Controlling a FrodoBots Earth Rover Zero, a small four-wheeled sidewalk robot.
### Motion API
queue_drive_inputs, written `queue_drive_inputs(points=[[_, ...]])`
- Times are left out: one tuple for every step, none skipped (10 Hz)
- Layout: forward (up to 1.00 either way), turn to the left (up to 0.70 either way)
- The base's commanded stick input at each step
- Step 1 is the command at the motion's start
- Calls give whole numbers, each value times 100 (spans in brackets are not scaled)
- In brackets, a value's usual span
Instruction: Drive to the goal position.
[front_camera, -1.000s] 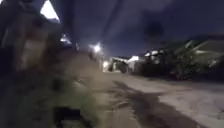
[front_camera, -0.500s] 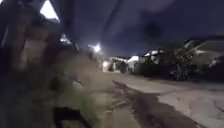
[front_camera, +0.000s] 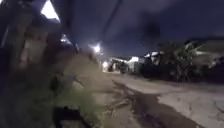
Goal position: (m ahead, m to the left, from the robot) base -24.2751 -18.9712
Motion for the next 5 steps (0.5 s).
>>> queue_drive_inputs(points=[[70,-35],[70,-35],[70,-35],[70,-35],[70,-35]])
